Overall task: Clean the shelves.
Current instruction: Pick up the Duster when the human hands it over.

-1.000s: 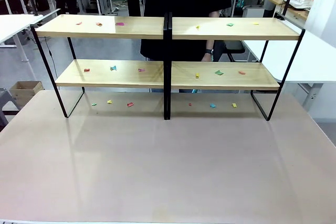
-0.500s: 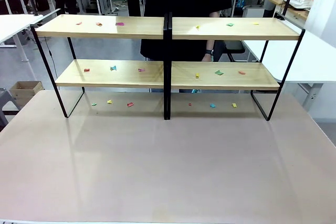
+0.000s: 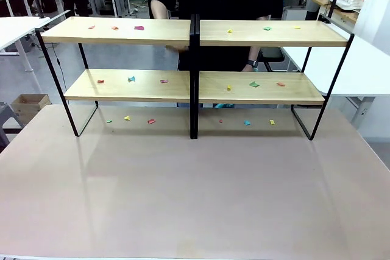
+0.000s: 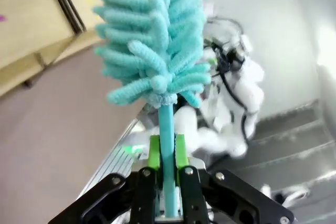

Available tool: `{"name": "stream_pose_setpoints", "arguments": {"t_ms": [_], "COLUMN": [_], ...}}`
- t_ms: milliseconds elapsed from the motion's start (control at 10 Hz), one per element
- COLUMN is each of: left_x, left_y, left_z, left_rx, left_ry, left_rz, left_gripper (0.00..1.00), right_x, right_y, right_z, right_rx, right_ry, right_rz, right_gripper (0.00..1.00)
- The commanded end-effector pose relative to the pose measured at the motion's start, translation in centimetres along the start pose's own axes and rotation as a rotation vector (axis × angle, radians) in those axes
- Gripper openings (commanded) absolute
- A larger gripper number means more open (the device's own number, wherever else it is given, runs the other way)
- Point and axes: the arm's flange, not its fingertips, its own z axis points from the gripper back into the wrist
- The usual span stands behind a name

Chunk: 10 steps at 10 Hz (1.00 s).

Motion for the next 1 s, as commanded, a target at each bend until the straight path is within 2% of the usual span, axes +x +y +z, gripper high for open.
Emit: {"name": "stream_pose_setpoints", "arguments": {"t_ms": [0, 200, 500, 600, 700, 800, 900], "left_x": [-4.8, -9.3, -14.1, -16.0, -18.0, -19.5, -21.4], "left_y": [-1.9, -2.6, 0.0, 1.2, 2.5, 3.8, 5.8], "left_z": [7.0, 12.1, 18.9, 21.2, 23.4, 25.1, 26.2], "left_rx": [0.109, 0.244, 0.409, 0.493, 0.543, 0.554, 0.610], "left_ry": [-0.036, -0.133, -0.218, -0.213, -0.150, -0.125, -0.052], "left_rz": [-0.221, -0.232, -0.169, -0.135, -0.101, -0.034, 0.070], "left_gripper": [0.00, 0.00, 0.00, 0.00, 0.00, 0.00, 0.00], "right_x": [0.0, 0.0, 0.0, 0.0, 0.0, 0.0, 0.0], "right_y": [0.1, 0.1, 0.1, 0.1, 0.1, 0.1, 0.1], "right_z": [-0.1, -0.1, -0.1, -0.1, -0.1, -0.1, -0.1], "right_rx": [0.001, 0.001, 0.001, 0.001, 0.001, 0.001, 0.001], "right_ry": [-0.001, -0.001, -0.001, -0.001, -0.001, -0.001, -0.001], "right_rz": [0.000, 0.000, 0.000, 0.000, 0.000, 0.000, 0.000], "right_gripper": [1.00, 1.00, 1.00, 1.00, 1.00, 1.00, 1.00]}}
